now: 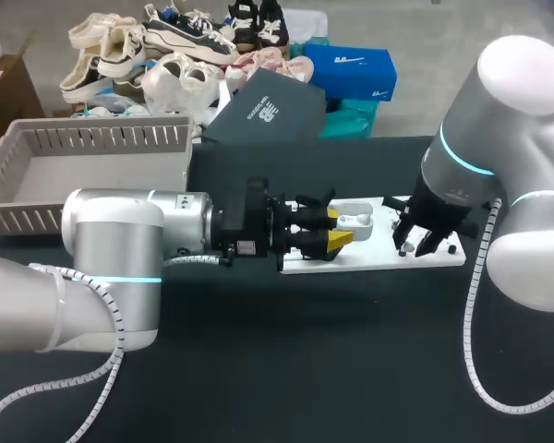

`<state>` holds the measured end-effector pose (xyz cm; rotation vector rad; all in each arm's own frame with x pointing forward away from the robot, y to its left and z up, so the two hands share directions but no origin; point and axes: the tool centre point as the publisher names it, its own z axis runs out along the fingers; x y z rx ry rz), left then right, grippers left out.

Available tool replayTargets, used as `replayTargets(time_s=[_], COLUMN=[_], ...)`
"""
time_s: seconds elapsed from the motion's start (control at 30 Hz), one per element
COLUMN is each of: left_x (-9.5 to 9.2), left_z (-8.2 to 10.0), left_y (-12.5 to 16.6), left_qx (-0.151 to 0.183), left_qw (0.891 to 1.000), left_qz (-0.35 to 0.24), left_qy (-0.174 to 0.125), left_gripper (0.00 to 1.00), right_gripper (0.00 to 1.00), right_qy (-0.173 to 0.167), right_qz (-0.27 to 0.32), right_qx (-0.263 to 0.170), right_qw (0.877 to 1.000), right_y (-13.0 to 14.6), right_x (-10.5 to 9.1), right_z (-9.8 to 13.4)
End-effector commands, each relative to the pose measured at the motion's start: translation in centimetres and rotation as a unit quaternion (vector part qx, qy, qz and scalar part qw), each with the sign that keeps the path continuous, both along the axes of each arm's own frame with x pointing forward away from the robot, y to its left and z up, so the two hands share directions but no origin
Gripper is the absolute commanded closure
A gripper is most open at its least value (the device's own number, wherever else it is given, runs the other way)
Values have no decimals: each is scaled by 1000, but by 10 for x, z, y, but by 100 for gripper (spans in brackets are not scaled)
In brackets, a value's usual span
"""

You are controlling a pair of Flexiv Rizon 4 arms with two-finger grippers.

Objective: Pick up each earbud case from the left stands, insert the matching earbuds, close the lid, and place the case in the box.

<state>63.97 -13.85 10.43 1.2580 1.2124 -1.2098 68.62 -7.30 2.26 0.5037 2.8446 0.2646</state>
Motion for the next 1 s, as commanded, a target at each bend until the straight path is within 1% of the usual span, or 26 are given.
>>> replayTargets(time_s=[0.03,0.1,0.13,0.27,0.4,0.5,0.83,1.0], left_x=[-1,-1,-1,-1,-1,-1,-1,-1], left_z=[0,0,0,0,0,0,0,0], left_y=[0,0,0,0,0,0,0,0], left_qx=[0,0,0,0,0,0,0,0], left_qw=[1000,1000,1000,1000,1000,1000,1000,1000], left_qz=[2,2,2,2,2,2,2,2], left_qy=[-1,-1,-1,-1,-1,-1,-1,-1], left_gripper=[100,100,100,100,100,100,100,100], right_gripper=[78,91,100,100,100,100,100,100], right_qy=[2,4,5,6,3,-5,-32,-62], right_qz=[0,-1,0,0,-1,-3,-20,-34], right_qx=[-1,1,1,2,5,4,24,21], right_qw=[1000,1000,1000,1000,1000,1000,999,997], right_y=[0,-1,-1,-2,-4,-6,-21,-30], right_x=[2,2,1,0,-4,-7,-29,-45], right_z=[-1,-2,-2,0,7,12,47,78])
